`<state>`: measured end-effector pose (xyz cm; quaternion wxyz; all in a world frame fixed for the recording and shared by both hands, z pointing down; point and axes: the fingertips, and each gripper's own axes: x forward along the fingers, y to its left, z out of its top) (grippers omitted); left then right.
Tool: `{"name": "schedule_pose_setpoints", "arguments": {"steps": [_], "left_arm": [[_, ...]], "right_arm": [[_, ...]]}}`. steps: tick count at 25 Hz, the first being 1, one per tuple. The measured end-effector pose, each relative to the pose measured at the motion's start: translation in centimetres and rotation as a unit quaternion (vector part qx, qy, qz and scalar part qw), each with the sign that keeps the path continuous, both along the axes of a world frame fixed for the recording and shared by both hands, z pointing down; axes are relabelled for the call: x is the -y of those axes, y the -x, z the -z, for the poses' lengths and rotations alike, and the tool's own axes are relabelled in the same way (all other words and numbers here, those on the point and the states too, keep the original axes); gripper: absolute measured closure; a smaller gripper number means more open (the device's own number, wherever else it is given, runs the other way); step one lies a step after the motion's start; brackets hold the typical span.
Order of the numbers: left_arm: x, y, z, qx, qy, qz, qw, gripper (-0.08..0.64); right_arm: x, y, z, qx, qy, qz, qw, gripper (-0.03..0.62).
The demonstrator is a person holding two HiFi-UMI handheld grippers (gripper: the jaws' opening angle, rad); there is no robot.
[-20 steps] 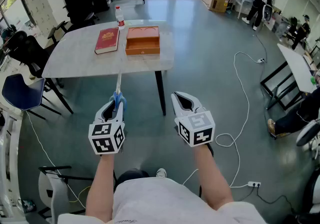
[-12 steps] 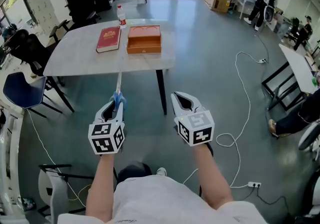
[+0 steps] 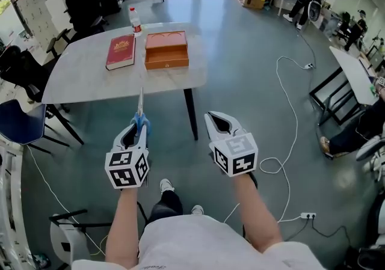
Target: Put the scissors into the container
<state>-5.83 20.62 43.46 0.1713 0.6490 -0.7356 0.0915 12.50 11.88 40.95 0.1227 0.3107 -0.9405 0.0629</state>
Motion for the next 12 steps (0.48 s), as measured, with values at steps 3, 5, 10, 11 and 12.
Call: {"name": "schedule_pose_setpoints", "arguments": {"steps": [3, 5, 10, 11, 12], "left_arm": [[2.0, 2.0, -0.3, -0.004, 0.002, -0.012, 0.9999, 0.477], [3.5, 3.4, -0.4, -0.005, 0.004, -0.019, 0.9998, 0.478], [6.5, 6.8, -0.8, -0.015, 0.008, -0.033, 0.9993, 0.478], [7.1, 7.5, -0.8, -0.018, 0.008, -0.035, 0.9992, 0.477], [7.5, 8.1, -0.9, -0.021, 0.009, -0.038, 0.999, 0.478]], "right_arm": [[1.5, 2.0, -0.3, -0.006, 0.004, -0.007, 1.0, 0.588], [2.7, 3.4, -0.3, -0.008, 0.005, -0.012, 1.0, 0.588], [5.1, 6.8, -0.6, -0.016, 0.013, -0.024, 1.0, 0.588], [5.5, 7.5, -0.7, -0.018, 0.015, -0.025, 0.999, 0.588], [5.8, 8.0, -0.7, -0.021, 0.016, -0.027, 0.999, 0.588]]}}
